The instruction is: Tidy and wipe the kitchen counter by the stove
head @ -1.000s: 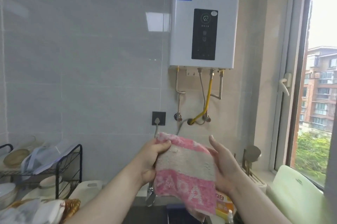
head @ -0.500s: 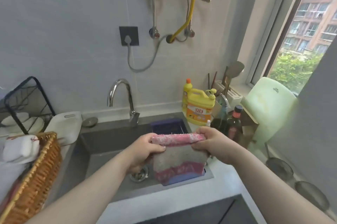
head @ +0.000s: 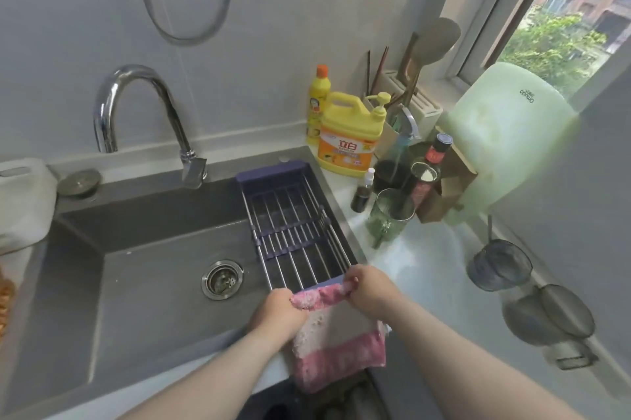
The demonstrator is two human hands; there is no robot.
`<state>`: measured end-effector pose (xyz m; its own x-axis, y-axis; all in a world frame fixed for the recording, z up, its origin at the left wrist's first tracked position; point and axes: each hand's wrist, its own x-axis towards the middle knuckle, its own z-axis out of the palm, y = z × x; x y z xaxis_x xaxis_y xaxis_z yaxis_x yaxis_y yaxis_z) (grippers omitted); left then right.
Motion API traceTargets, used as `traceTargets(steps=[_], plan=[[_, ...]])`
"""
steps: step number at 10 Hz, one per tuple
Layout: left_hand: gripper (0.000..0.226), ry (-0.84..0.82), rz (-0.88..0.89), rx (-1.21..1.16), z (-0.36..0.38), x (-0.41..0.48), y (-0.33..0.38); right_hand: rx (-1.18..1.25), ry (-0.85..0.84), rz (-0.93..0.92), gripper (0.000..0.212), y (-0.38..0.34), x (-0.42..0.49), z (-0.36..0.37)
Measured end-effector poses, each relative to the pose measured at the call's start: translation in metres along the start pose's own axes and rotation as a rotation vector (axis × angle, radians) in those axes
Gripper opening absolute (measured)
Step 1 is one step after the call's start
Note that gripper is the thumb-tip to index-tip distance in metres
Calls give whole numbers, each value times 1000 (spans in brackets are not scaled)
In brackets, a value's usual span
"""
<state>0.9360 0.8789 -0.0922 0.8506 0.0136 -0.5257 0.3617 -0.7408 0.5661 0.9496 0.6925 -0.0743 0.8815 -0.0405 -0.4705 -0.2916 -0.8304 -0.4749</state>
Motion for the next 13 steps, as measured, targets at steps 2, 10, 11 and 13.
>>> traceTargets(steps=[2, 10, 11, 13], plan=[[66, 264, 445, 406, 5, -5, -35, -370, 195, -314, 53, 6, -13, 11], [115, -108, 499, 705, 17, -7, -41, -317, -164, -141, 102, 27, -15, 25], [113, -100, 513, 683, 19, -4, -42, -310, -130, -154, 94, 31, -17, 31], [85, -197, 541, 488, -15, -9, -24, -7, -41, -80, 42, 3, -28, 21]])
